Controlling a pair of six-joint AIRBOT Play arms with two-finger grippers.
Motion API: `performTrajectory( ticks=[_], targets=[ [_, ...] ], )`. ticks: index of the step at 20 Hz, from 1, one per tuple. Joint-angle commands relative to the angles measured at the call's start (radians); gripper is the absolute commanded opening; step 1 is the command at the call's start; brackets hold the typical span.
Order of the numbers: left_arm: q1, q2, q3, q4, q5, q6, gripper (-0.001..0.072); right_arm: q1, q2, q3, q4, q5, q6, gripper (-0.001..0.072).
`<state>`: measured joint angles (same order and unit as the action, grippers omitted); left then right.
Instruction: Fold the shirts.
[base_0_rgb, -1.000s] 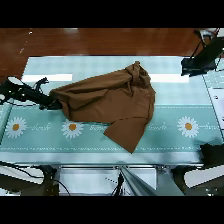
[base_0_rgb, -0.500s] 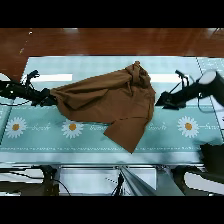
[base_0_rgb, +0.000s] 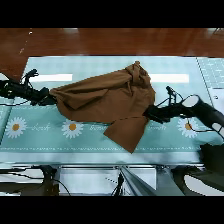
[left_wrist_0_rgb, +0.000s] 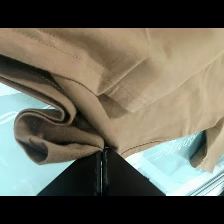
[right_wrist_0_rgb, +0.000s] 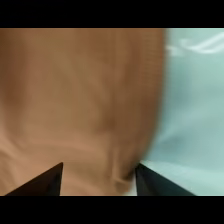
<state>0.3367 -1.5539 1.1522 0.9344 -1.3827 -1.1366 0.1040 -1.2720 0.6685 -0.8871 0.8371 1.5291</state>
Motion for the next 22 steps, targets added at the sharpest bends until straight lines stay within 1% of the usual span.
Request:
performTrajectory(
  ticks=[1, 2, 3, 4, 6, 7, 8, 9, 11, 12, 13, 15, 17, 18, 20, 22],
  targets=[
    [0.000, 0.004, 0.002, -0.002, 0.001, 0.000, 0.0023, 0.148, -0.015, -0.022, -0.121, -0.183, 0.236, 0.0425],
    [0.000, 0.008, 0.002, -0.008, 0.001, 0.000, 0.0022, 0.158, -0.018, -0.022, -0.130, -0.190, 0.239, 0.0278],
    [0.001, 0.013, 0.002, -0.017, 0.002, 0.000, 0.0023, 0.156, -0.014, -0.021, -0.132, -0.191, 0.239, 0.0073],
    [0.001, 0.025, 0.006, -0.027, 0.001, 0.000, 0.0023, 0.146, -0.002, -0.013, -0.133, -0.188, 0.237, 0.0030],
    [0.001, 0.073, 0.034, -0.063, 0.003, 0.000, 0.0022, 0.132, 0.066, 0.021, -0.134, -0.179, 0.209, 0.0030],
    [0.001, 0.112, 0.061, -0.097, 0.004, 0.000, 0.0022, 0.127, 0.127, 0.053, -0.137, -0.179, 0.177, 0.0030],
    [0.001, 0.157, 0.092, -0.149, 0.005, 0.000, 0.0022, 0.127, 0.192, 0.092, -0.155, -0.179, 0.151, 0.0029],
    [0.000, 0.215, 0.128, -0.233, 0.015, 0.007, 0.0022, 0.127, 0.265, 0.144, -0.179, -0.178, 0.135, 0.0029],
    [0.000, 0.340, 0.198, -0.405, 0.057, 0.027, 0.0022, 0.127, 0.399, 0.268, -0.249, -0.177, 0.134, 0.0029],
    [0.000, 0.412, 0.241, -0.461, 0.093, 0.029, 0.0022, 0.127, 0.460, 0.343, -0.298, -0.173, 0.134, 0.0029],
    [0.000, 0.485, 0.291, -0.471, 0.128, 0.029, 0.0022, 0.127, 0.507, 0.417, -0.353, -0.166, 0.135, 0.0029],
    [0.003, 0.613, 0.380, -0.455, 0.180, 0.029, 0.0023, 0.127, 0.581, 0.575, -0.482, -0.139, 0.150, 0.0029],
    [0.008, 0.742, 0.460, -0.372, 0.214, 0.021, 0.0022, 0.127, 0.627, 0.723, -0.615, -0.102, 0.193, 0.0029],
    [0.008, 0.796, 0.488, -0.307, 0.223, -0.009, 0.0022, 0.127, 0.641, 0.796, -0.677, -0.071, 0.219, 0.0029],
    [0.008, 0.900, 0.524, -0.152, 0.218, -0.124, 0.0023, 0.127, 0.655, 0.919, -0.741, -0.003, 0.232, 0.0029],
    [0.008, 0.998, 0.536, -0.012, 0.169, -0.221, 0.0023, 0.127, 0.658, 1.017, -0.751, 0.076, 0.231, 0.0029]
  ],
)
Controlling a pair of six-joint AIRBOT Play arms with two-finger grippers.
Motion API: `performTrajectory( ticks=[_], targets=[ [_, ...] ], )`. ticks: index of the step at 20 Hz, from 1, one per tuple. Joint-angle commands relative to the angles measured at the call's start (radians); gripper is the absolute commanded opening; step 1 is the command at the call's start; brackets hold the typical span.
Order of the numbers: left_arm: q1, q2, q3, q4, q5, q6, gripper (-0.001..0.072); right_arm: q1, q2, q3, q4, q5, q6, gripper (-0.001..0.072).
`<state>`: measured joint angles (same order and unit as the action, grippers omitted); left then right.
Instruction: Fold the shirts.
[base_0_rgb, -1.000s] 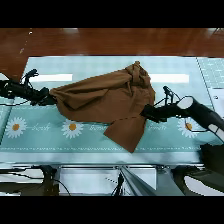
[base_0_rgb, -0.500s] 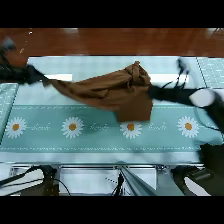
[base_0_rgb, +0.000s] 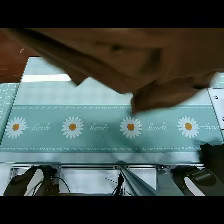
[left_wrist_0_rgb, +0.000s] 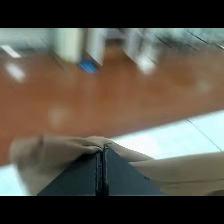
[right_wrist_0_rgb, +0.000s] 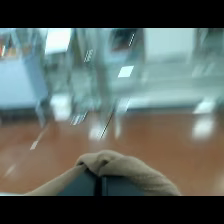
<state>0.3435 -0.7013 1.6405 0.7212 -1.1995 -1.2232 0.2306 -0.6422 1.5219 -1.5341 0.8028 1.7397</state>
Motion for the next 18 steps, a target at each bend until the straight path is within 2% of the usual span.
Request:
performTrajectory(
  ticks=[1, 5, 8, 10, 14, 17, 18],
  targets=[
    [0.001, 0.184, 0.052, 0.250, -0.059, -0.166, 0.0022, 0.001, 0.028, 0.202, -0.107, 0.151, 0.019, 0.0029],
    [0.001, 0.303, 0.113, 0.318, -0.228, -0.243, 0.0022, 0.001, 0.028, 0.316, -0.106, 0.258, -0.028, 0.0029],
    [0.001, 0.309, 0.250, 0.320, -0.312, -0.292, 0.0022, 0.001, 0.028, 0.399, -0.106, 0.351, -0.041, 0.0029],
    [0.001, 0.306, 0.314, 0.330, -0.378, -0.320, 0.0022, 0.001, 0.028, 0.444, -0.106, 0.481, -0.041, 0.0029],
    [0.001, 0.294, 0.337, 0.410, -0.640, -0.341, 0.0022, 0.001, 0.021, 0.465, -0.108, 0.766, -0.072, 0.0029],
    [0.004, 0.267, 0.266, 0.398, -0.642, -0.342, 0.0023, 0.001, -0.062, 0.465, -0.130, 1.018, -0.150, 0.0029],
    [0.008, 0.253, 0.217, 0.397, -0.642, -0.342, 0.0022, 0.001, -0.103, 0.460, -0.142, 1.052, -0.178, 0.0029]
  ],
)
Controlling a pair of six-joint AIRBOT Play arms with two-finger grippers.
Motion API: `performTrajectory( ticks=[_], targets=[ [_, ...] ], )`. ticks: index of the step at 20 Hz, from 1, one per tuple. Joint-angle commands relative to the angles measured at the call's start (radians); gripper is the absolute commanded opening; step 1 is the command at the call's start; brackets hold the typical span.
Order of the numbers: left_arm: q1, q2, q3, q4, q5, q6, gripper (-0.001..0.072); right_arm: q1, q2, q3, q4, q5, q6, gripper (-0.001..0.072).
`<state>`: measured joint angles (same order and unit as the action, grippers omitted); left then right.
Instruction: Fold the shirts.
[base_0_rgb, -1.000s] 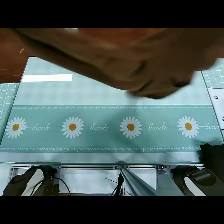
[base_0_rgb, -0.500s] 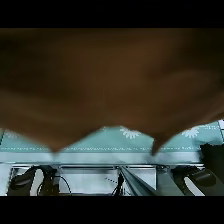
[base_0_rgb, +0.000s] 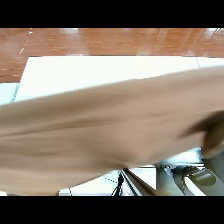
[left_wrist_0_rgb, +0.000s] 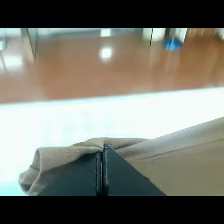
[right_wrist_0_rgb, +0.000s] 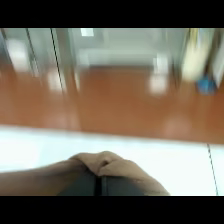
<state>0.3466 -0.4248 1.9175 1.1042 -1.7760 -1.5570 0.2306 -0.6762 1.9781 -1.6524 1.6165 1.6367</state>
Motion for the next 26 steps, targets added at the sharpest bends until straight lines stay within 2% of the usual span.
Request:
performTrajectory(
  ticks=[1, 6, 10, 13, 17, 19, 21, 22, 26],
  targets=[
    [0.011, -0.038, -0.117, 0.014, -0.066, -0.007, 0.0022, 0.001, -0.108, 0.000, -0.025, 0.232, -0.089, 0.0028],
    [0.012, -0.103, -0.528, 0.015, -0.031, 0.097, 0.0022, 0.001, -0.414, 0.000, -0.047, 0.191, -0.119, 0.0029],
    [0.001, -0.217, -0.780, 0.014, 0.171, 0.119, 0.0022, 0.001, -0.673, 0.000, -0.051, 0.008, -0.157, 0.0029],
    [-0.022, -0.381, -0.807, 0.014, 0.311, 0.181, 0.0022, 0.001, -0.827, 0.000, -0.058, -0.182, -0.161, 0.0027],
    [-0.114, -0.584, -0.808, 0.014, 0.608, 0.189, 0.0022, 0.000, -0.964, 0.000, -0.059, -0.449, -0.132, 0.0027],
    [-0.174, -0.678, -0.808, 0.015, 0.754, 0.204, 0.0022, -0.012, -1.014, 0.000, -0.056, -0.554, -0.081, 0.0027],
    [-0.220, -0.760, -0.808, 0.015, 0.874, 0.203, 0.0023, -0.046, -1.060, 0.000, -0.047, -0.625, 0.008, 0.0027],
    [-0.238, -0.799, -0.808, 0.014, 0.926, 0.203, 0.0022, -0.071, -1.082, 0.000, -0.017, -0.649, 0.019, 0.0027],
    [-0.301, -0.909, -0.808, 0.014, 1.059, 0.203, 0.0022, -0.185, -1.161, 0.000, 0.165, -0.675, -0.020, 0.0027]
  ],
)
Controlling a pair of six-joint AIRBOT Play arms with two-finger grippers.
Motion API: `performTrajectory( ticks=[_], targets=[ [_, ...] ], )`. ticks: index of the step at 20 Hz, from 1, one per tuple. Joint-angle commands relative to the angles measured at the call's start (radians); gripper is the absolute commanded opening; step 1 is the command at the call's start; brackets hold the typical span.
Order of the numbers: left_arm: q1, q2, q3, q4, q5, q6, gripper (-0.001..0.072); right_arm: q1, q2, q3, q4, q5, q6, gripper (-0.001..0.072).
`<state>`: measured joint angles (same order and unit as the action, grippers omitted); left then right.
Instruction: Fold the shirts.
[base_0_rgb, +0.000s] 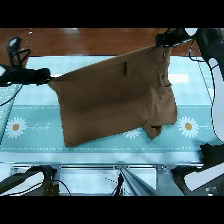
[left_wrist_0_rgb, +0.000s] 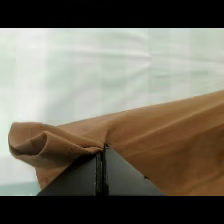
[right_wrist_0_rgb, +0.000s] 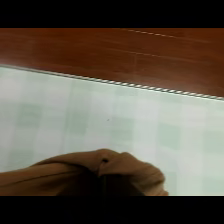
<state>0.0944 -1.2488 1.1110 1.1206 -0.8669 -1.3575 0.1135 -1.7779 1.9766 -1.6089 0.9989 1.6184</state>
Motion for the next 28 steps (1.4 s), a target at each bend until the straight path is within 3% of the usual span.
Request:
performTrajectory(
  ticks=[1, 5, 10, 12, 15, 19, 20, 21, 22, 24, 25, 28],
  targets=[
    [-0.065, -0.103, -0.001, -0.002, 0.172, 0.003, 0.0022, -0.089, -0.077, 0.001, 0.163, -0.045, -0.032, 0.0027],
    [-0.151, -0.178, -0.001, -0.002, 0.248, -0.016, 0.0023, -0.132, -0.154, 0.001, 0.214, 0.085, -0.135, 0.0027],
    [-0.172, -0.224, -0.001, -0.002, 0.239, -0.016, 0.0023, -0.152, -0.183, 0.002, 0.215, 0.113, -0.152, 0.0027],
    [-0.163, -0.210, 0.019, -0.002, 0.142, -0.021, 0.0023, -0.161, -0.169, 0.002, 0.212, 0.177, -0.158, 0.0027],
    [-0.149, -0.210, 0.068, -0.001, -0.178, -0.069, 0.0023, -0.185, -0.157, 0.002, 0.217, 0.355, -0.151, 0.0028],
    [-0.170, -0.248, 0.061, -0.006, -0.201, -0.069, 0.0024, -0.186, -0.175, 0.001, 0.225, 0.443, -0.149, 0.0030],
    [-0.170, -0.262, 0.061, -0.006, -0.192, -0.068, 0.0028, -0.187, -0.176, 0.001, 0.239, 0.444, -0.149, 0.0059],
    [-0.168, -0.269, 0.062, -0.005, -0.192, -0.068, 0.0088, -0.187, -0.174, 0.002, 0.243, 0.447, -0.150, 0.0223],
    [-0.157, -0.267, 0.064, -0.005, -0.201, -0.068, 0.0217, -0.188, -0.171, 0.002, 0.241, 0.470, -0.169, 0.0359],
    [-0.118, -0.257, 0.084, -0.005, -0.266, -0.069, 0.0431, -0.203, -0.150, 0.002, 0.235, 0.530, -0.196, 0.0398],
    [-0.092, -0.248, 0.095, -0.005, -0.311, -0.068, 0.0482, -0.214, -0.134, 0.002, 0.220, 0.566, -0.201, 0.0398],
    [0.006, -0.185, 0.076, 0.000, -0.449, -0.054, 0.0483, -0.285, -0.066, 0.002, 0.090, 0.676, -0.193, 0.0398]
  ],
)
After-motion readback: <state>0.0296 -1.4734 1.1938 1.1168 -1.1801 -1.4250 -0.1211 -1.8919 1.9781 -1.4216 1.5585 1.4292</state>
